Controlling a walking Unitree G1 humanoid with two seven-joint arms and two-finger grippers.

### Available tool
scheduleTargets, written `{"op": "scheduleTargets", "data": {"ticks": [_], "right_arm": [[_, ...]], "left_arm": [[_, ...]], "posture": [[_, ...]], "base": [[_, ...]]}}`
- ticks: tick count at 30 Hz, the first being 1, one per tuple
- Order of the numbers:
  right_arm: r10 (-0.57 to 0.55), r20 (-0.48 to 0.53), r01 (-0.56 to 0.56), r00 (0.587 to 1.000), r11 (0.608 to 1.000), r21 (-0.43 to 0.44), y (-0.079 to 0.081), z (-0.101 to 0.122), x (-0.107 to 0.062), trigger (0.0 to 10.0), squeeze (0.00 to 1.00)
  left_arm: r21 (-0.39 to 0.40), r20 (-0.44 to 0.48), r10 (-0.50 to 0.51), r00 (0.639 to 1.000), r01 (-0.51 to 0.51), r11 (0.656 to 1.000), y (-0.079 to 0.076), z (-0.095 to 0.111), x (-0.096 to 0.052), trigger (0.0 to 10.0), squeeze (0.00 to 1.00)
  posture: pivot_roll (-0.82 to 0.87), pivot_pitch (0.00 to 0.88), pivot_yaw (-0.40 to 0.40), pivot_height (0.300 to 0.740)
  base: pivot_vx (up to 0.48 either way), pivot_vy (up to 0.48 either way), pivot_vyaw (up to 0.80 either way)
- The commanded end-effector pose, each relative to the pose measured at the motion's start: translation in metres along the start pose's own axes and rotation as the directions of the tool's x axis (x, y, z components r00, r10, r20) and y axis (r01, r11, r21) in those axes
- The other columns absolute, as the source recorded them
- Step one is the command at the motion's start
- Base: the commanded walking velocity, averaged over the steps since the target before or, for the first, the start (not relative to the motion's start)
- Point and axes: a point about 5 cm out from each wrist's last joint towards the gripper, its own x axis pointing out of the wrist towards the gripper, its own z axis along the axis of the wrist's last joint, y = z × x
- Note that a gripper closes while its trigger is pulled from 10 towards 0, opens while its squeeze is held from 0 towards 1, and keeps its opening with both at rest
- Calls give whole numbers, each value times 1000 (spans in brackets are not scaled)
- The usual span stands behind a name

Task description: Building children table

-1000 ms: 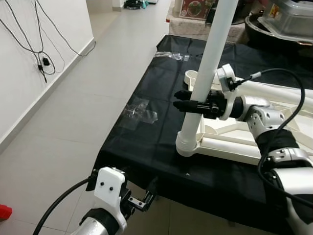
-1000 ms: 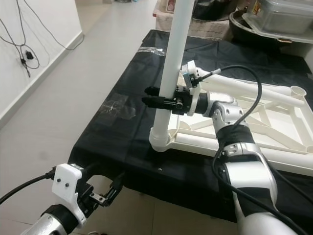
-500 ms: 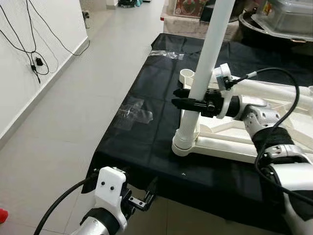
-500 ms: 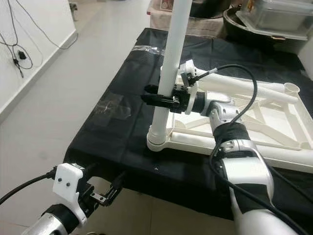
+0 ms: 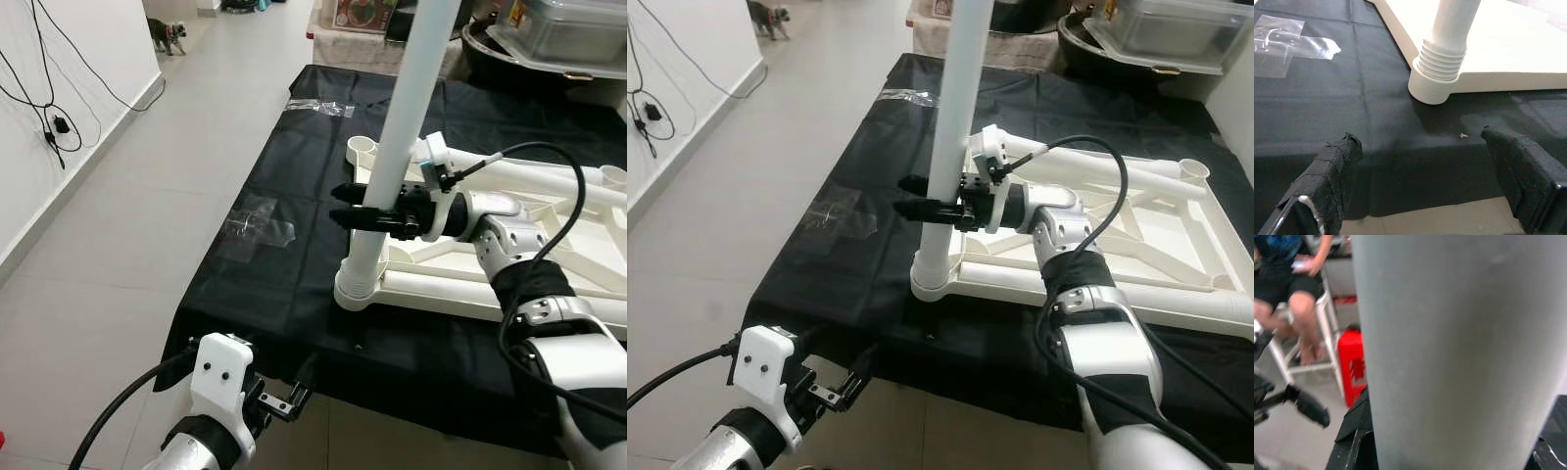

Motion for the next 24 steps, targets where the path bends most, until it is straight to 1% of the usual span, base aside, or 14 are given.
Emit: {"op": "scheduleTargets", "data": {"ticks": [1, 5, 8, 9, 11, 12, 14, 15, 16, 17, 18, 20, 22, 24], "right_arm": [[58, -113, -44, 992, 991, 124, 14, -43, 9, 10000, 0], [58, -118, -43, 991, 991, 128, 15, -45, 13, 10000, 0], [38, -116, -23, 992, 992, 128, 14, -46, 17, 10000, 0], [16, -113, -1, 993, 991, 133, 13, -47, 19, 10000, 0], [16, -113, -1, 993, 991, 133, 13, -47, 19, 10000, 0], [-24, -115, 40, 993, 990, 137, 11, -47, 21, 10000, 0], [-147, -130, 165, 981, 976, 141, 6, -51, 23, 10000, 0], [-147, -130, 165, 981, 976, 141, 6, -51, 23, 10000, 0], [-205, -130, 223, 970, 964, 143, 6, -54, 23, 10000, 0], [-205, -130, 223, 970, 964, 143, 6, -54, 23, 10000, 0], [-246, -119, 261, 962, 956, 134, 7, -56, 22, 10000, 0], [-288, -101, 300, 952, 945, 132, 11, -57, 21, 10000, 0], [-299, -92, 309, 950, 942, 129, 13, -57, 21, 10000, 0], [-304, -69, 311, 950, 943, 122, 20, -56, 22, 10000, 0]], "left_arm": [[7, -18, 1, 1000, -1, 1000, 0, -2, 0, 10000, 0], [9, -18, 0, 1000, 0, 1000, 0, -2, 0, 10000, 0], [11, -18, -1, 1000, 2, 1000, 0, -2, 0, 10000, 0], [12, -19, -1, 1000, 1, 1000, 0, -2, 0, 10000, 0], [12, -19, -1, 1000, 1, 1000, 0, -2, 0, 10000, 0], [12, -19, 0, 1000, 1, 1000, 0, -3, 0, 10000, 0], [11, -18, 0, 1000, 1, 1000, 0, -3, 0, 10000, 0], [11, -18, 0, 1000, 1, 1000, 0, -3, 0, 10000, 0], [12, -19, -1, 1000, 1, 1000, 0, -3, 0, 10000, 0], [12, -19, -1, 1000, 1, 1000, 0, -3, 0, 10000, 0], [11, -18, -2, 1000, 2, 1000, 0, -3, 1, 10000, 0], [10, -17, -2, 1000, 2, 1000, 0, -3, 1, 10000, 0], [10, -17, -2, 1000, 2, 1000, 0, -3, 1, 10000, 0], [10, -16, -2, 1000, 2, 1000, 0, -3, 2, 10000, 0]], "posture": [[134, 220, -75, 740], [134, 220, -76, 740], [136, 220, -75, 740], [136, 220, -75, 740], [136, 220, -75, 740], [136, 220, -75, 740], [132, 220, -77, 740], [132, 220, -77, 740], [130, 218, -77, 740], [130, 218, -77, 740], [130, 218, -77, 740], [130, 218, -77, 740], [130, 218, -77, 740], [126, 218, -76, 740]], "base": [[0, 0, 0], [0, 0, 0], [0, 0, 0], [0, 0, 0], [0, 0, 0], [0, 0, 0], [0, 0, 0], [0, 0, 0], [0, 0, 0], [0, 0, 0], [0, 0, 0], [0, 0, 0], [0, 0, 0], [0, 0, 0]]}}
